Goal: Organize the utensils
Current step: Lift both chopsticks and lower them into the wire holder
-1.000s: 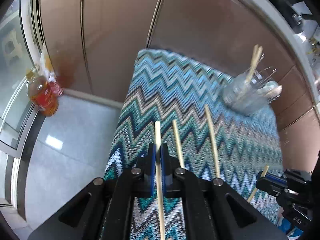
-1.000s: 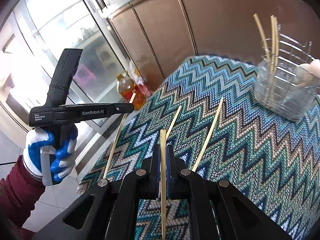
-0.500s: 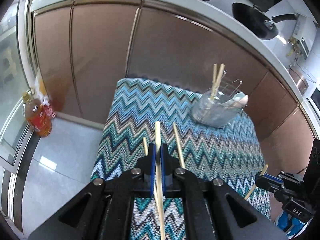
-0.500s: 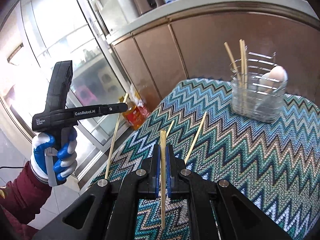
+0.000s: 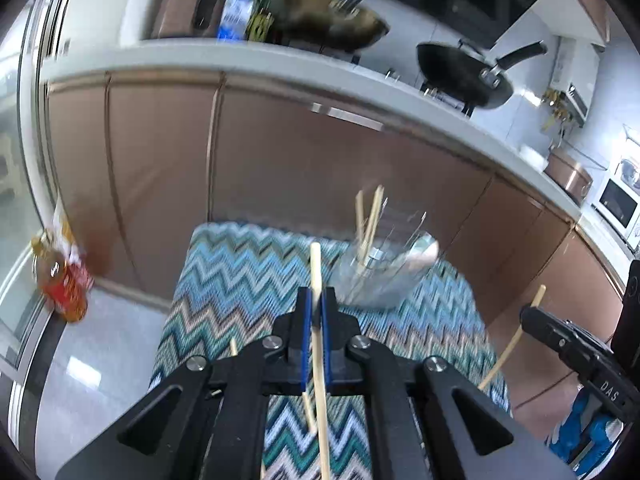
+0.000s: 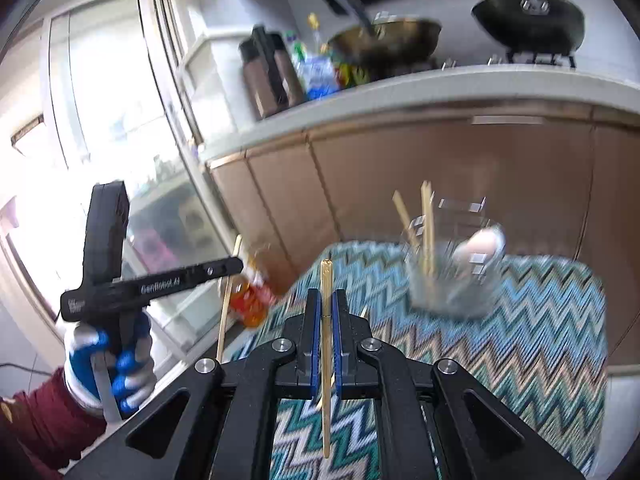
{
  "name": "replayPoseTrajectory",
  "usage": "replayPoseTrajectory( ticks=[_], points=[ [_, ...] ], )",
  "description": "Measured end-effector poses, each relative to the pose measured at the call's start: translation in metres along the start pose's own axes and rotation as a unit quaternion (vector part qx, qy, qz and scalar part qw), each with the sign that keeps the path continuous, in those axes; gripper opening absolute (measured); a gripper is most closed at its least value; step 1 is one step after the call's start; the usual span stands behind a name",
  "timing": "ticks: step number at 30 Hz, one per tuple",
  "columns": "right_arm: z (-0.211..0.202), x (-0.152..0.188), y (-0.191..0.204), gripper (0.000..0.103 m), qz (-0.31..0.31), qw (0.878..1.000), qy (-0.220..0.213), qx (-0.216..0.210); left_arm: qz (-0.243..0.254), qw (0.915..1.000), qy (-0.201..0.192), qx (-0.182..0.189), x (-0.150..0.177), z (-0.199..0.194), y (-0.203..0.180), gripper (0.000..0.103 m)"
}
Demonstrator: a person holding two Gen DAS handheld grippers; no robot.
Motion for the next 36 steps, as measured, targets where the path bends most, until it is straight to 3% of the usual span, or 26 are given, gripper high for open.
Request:
replayPoseTrajectory(
  ticks=[10, 20, 24, 30, 36],
  points=[
    [-0.016, -0.087, -0.006, 0.005, -0.02, 0.993, -0.118, -0.004, -0.006, 0.9929, -0.117, -0.018, -0.081, 0.001, -0.029, 0.004],
    [0.029, -0.147, -0.034, 0.005, -0.048, 0.983, -0.176, 0.01, -0.042, 0.9694, -0.235, -0.057, -0.142, 0.046, -0.043, 0.004],
    [0.052, -0.157, -0.047, 0.005, -0.059, 0.982, -0.177, 0.017, -0.052, 0.9646, -0.249, -0.07, -0.145, 0.08, -0.044, 0.004],
    [0.089, -0.153, -0.07, 0.005, -0.069, 0.984, -0.161, 0.028, -0.059, 0.9691, -0.225, -0.083, -0.131, 0.139, -0.04, 0.004],
    [0.112, -0.141, -0.087, 0.005, -0.068, 0.985, -0.15, 0.043, -0.067, 0.969, -0.215, -0.101, -0.115, 0.172, -0.033, 0.004]
  ],
)
Point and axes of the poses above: each gripper's, at about its wrist camera, not at the fingertips, and z roughly the way its jaws point, y to its left, x to its underside, the point moved 7 cm from there along z, roughly the way its jaws point, and after that the axes turned 12 degrees about z, right-handed, at the moved point
